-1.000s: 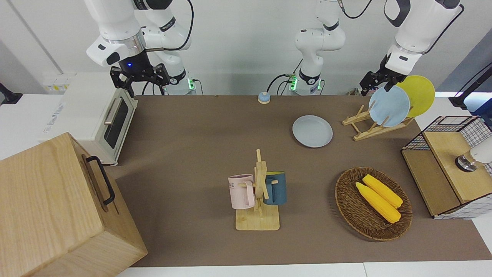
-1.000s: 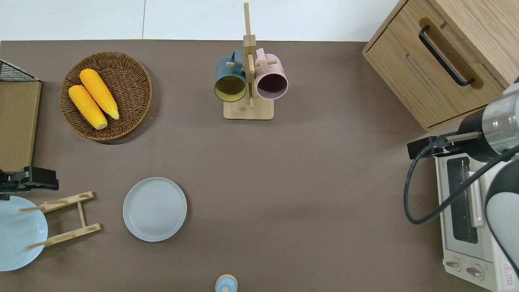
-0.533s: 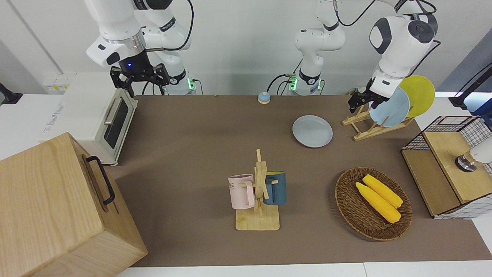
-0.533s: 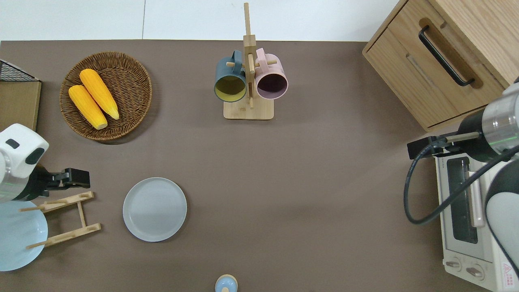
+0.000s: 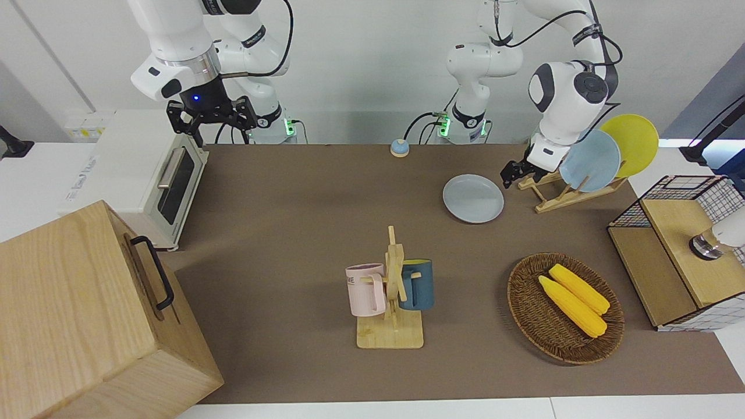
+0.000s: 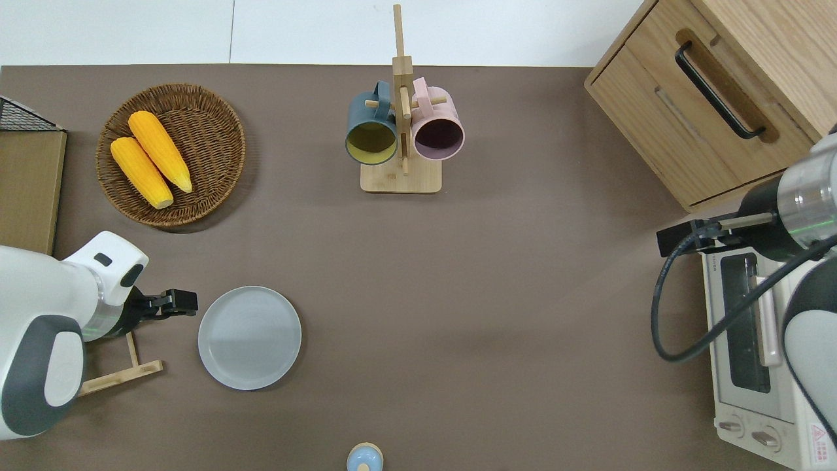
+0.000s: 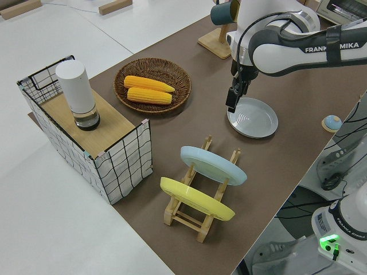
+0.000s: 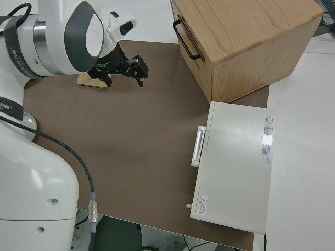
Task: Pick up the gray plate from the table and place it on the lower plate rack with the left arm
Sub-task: 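Move the left gripper out to the edge of the gray plate, then close the left gripper on the gray plate's rim and lift it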
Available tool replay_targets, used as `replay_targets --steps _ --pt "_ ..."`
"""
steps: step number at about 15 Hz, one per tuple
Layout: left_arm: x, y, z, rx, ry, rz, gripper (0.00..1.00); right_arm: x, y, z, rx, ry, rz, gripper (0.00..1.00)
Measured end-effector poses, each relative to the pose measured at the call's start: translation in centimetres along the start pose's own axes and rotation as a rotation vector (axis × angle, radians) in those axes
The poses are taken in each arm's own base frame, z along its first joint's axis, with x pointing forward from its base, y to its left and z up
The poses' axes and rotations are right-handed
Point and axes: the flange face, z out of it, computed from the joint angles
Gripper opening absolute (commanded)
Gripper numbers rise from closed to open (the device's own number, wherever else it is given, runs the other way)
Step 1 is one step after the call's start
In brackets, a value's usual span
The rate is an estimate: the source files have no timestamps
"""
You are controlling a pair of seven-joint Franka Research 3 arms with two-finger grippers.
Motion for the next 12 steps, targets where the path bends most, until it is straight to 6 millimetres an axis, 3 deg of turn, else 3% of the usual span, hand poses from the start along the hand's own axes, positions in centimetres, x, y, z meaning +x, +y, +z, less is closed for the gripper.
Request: replay_targets --steps 5,12 --pt "-1.3 -0.4 3.5 0.009 -0.053 -0.004 0.99 0.0 0.0 0.0 0.0 0.0 0.0 0.983" --pt "-1.2 -0.1 8.3 0.021 -0.153 -0.05 0.99 0.0 0.0 0.0 0.0 0.0 0.0 0.983"
